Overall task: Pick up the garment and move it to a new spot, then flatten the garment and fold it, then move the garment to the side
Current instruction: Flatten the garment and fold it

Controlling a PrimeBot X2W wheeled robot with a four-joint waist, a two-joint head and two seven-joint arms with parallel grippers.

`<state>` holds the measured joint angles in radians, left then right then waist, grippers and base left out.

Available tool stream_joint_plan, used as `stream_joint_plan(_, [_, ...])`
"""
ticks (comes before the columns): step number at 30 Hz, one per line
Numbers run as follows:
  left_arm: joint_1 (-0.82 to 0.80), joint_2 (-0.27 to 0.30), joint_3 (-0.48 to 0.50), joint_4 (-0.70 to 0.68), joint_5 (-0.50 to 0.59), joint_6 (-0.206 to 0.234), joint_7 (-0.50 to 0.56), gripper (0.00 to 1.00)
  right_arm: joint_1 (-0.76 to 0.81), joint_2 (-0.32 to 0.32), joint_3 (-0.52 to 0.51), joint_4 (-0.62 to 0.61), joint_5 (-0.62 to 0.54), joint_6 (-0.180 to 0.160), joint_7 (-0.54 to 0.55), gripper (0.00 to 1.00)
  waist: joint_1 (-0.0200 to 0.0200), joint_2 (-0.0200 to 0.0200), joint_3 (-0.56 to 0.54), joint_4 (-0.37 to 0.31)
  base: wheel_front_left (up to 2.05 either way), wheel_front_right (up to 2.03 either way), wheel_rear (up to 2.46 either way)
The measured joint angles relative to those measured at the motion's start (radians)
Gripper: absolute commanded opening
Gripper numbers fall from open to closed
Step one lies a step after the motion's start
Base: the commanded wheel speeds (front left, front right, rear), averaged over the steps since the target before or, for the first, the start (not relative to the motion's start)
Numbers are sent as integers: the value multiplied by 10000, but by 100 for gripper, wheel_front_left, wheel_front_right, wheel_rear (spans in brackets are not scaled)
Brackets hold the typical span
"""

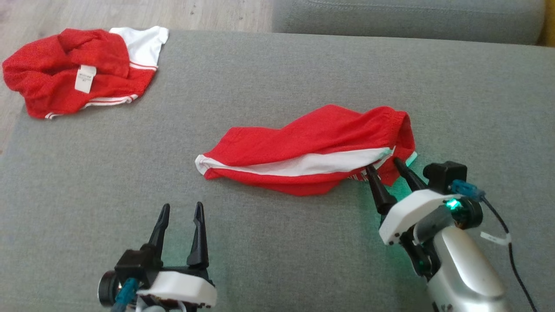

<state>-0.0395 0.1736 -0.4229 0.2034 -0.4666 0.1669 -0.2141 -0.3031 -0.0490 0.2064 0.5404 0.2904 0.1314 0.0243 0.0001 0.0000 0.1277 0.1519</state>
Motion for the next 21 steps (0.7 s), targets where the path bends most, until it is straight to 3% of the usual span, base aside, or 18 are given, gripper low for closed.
stream_joint_plan(21, [-7, 8, -259, 31, 2, 15, -58, 100, -1247, -63, 1212, 955, 422, 0, -963, 100, -1, 0, 165, 37, 0, 0, 0])
